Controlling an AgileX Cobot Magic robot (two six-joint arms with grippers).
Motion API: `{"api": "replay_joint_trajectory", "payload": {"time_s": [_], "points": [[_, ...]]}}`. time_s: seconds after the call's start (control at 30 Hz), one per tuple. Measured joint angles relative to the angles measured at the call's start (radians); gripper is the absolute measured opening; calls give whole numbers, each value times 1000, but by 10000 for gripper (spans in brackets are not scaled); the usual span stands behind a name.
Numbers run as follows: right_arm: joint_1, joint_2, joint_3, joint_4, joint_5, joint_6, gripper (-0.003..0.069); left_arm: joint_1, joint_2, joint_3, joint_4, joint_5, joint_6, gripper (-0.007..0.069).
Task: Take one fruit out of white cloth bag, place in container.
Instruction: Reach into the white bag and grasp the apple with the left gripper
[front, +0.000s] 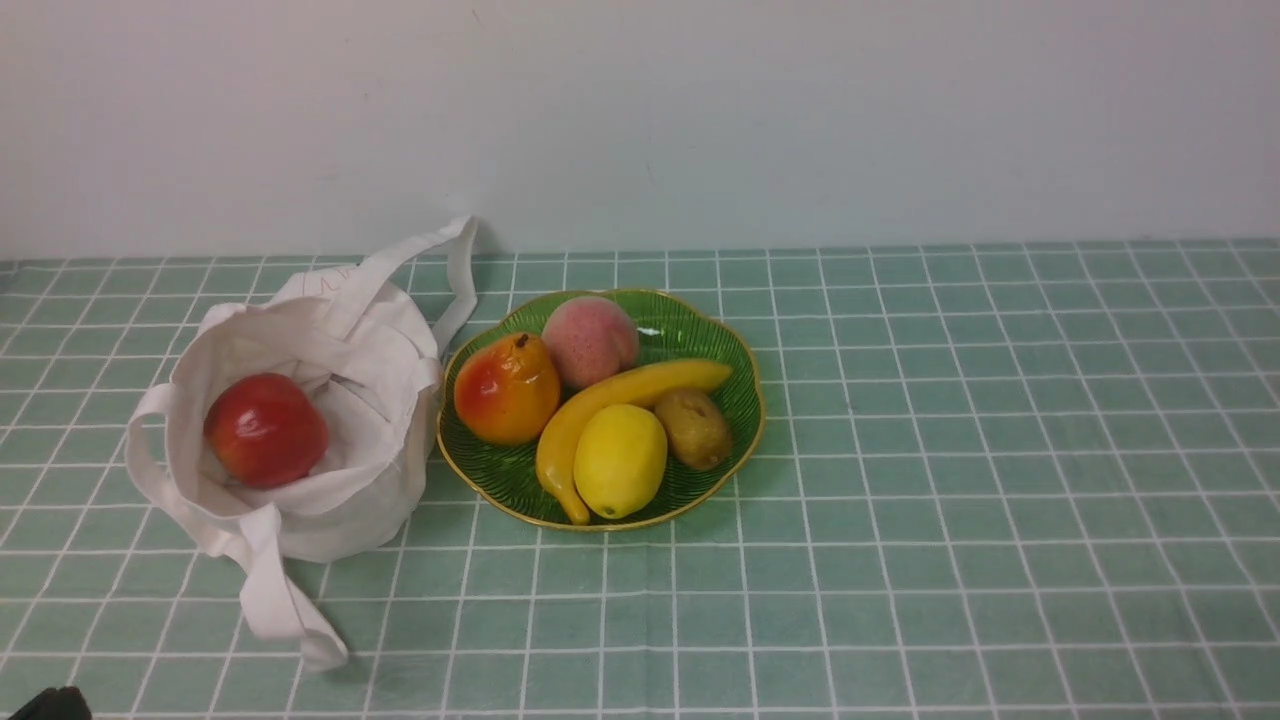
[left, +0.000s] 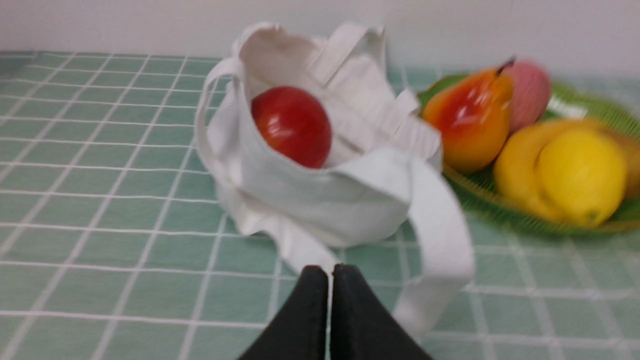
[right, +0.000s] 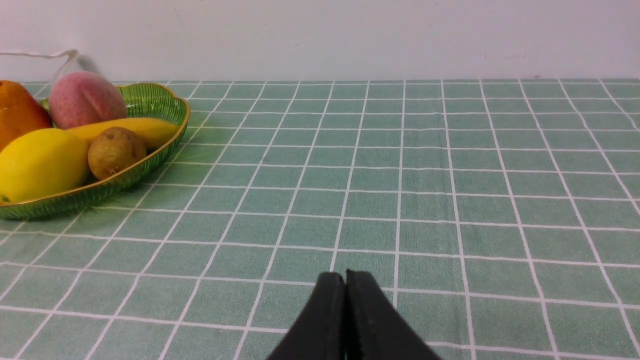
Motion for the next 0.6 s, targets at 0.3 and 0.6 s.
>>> {"api": "replay_joint_trajectory", "payload": {"time_s": [0.3, 0.6], "points": [[0, 0, 0, 0, 0, 0, -13, 0, 0, 1, -452, -330, -149, -7], [0, 0, 0, 0, 0, 0, -13, 1, 115, -401, -269, -375, -95, -7]]}}
